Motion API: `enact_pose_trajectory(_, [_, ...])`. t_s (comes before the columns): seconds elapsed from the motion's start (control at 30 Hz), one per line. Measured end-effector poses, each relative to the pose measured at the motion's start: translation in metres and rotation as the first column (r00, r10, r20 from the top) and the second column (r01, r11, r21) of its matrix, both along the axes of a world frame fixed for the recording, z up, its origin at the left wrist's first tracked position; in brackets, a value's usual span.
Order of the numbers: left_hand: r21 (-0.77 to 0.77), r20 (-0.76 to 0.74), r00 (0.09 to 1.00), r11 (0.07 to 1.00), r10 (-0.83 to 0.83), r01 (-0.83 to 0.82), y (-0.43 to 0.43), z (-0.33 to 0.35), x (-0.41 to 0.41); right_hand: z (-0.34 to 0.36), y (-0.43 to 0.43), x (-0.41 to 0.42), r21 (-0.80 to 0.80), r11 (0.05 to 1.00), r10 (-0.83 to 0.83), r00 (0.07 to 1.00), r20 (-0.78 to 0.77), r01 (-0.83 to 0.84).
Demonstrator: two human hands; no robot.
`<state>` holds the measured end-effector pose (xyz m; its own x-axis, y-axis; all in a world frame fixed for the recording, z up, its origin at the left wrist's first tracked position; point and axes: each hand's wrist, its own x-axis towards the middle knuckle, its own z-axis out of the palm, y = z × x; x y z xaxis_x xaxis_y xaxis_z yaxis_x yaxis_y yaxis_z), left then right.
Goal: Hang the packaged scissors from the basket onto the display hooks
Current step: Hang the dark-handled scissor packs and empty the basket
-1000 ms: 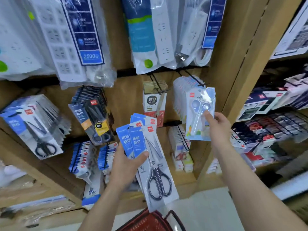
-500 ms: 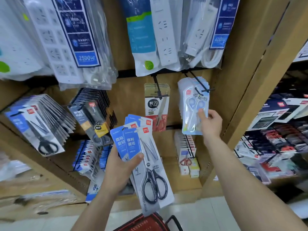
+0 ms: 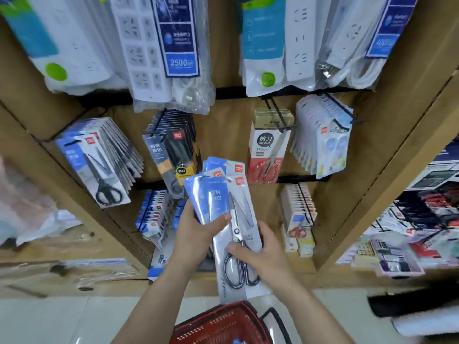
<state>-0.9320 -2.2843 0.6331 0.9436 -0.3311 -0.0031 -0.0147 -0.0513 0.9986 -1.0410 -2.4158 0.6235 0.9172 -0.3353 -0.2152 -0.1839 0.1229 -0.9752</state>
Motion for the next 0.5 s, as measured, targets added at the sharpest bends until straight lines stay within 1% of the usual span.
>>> enact_pose_trajectory(0.1, [-0.042, -0.021, 1.000, 0.999, 0.015, -0.016, 0.021, -0.005, 0.002, -0.001, 0.027, 0.003, -0.004, 0.999, -0.047, 0.998, 0.035, 0.047])
enact_pose_trajectory(0.33, [-0.110, -0.003, 0.998, 0.992, 0.055, -0.055, 0.077, -0.006, 0.008, -0.012, 0.077, 0.026, -0.015, 0.986, -0.163, 0.982, 0.096, 0.165])
enact_pose_trajectory(0.4, [-0.114, -0.029, 0.996, 0.990, 0.079, -0.082, 0.098, -0.012, 0.012, -0.015, 0.092, 0.035, 0.004, 0.983, -0.183, 0.977, 0.113, 0.184])
enact_pose_trajectory(0.5, [-0.131, -0.094, 0.982, 0.976, 0.162, -0.174, 0.135, -0.019, 0.021, -0.021, 0.119, 0.049, -0.005, 0.984, -0.179, 0.980, 0.090, 0.180])
